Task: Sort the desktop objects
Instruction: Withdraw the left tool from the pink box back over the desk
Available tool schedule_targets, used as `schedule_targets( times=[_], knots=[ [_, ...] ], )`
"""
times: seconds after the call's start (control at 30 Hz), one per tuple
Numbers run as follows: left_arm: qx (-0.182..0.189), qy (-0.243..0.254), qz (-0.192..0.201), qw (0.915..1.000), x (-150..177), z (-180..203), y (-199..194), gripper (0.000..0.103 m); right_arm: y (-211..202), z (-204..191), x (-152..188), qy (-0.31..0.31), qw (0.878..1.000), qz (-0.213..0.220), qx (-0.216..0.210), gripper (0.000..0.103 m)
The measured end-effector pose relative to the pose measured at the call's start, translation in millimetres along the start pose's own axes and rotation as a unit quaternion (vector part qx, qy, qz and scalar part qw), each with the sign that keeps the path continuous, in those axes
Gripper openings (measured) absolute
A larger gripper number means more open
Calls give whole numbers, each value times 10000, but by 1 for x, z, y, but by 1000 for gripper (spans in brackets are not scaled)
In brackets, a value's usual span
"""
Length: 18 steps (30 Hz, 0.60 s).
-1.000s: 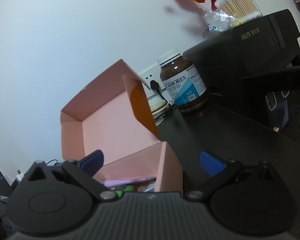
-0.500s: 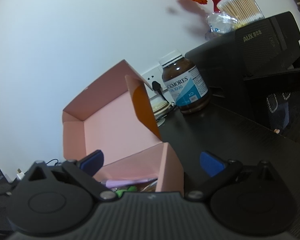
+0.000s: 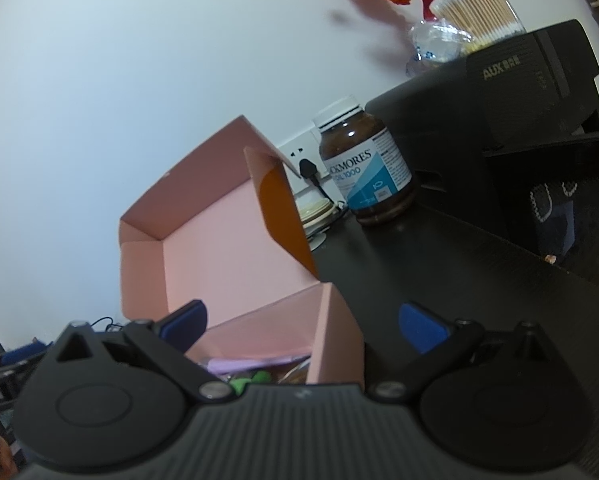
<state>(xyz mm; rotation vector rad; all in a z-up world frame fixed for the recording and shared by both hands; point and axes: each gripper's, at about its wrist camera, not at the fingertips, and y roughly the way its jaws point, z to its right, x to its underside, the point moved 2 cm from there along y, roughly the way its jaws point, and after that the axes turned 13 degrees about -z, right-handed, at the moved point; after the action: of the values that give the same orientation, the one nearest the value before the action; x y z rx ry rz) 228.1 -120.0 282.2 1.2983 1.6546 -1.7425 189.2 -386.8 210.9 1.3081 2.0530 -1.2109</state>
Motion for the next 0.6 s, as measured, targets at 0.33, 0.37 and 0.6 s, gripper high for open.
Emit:
schedule_targets(
  times=[0.33,0.37,0.6],
  knots=[
    [-265,-250,-295,9989,36,-38,14,97,0,-7,2,-230,9996,13,139,102],
    [-276,-233,-299,9989,39,-40,14,97,0,-9,2,-271,9995,7,170,102],
    [-322,-84,-333,9989,60,-55,14,99,1,-18,5,-540,9979,14,371,102]
  ],
)
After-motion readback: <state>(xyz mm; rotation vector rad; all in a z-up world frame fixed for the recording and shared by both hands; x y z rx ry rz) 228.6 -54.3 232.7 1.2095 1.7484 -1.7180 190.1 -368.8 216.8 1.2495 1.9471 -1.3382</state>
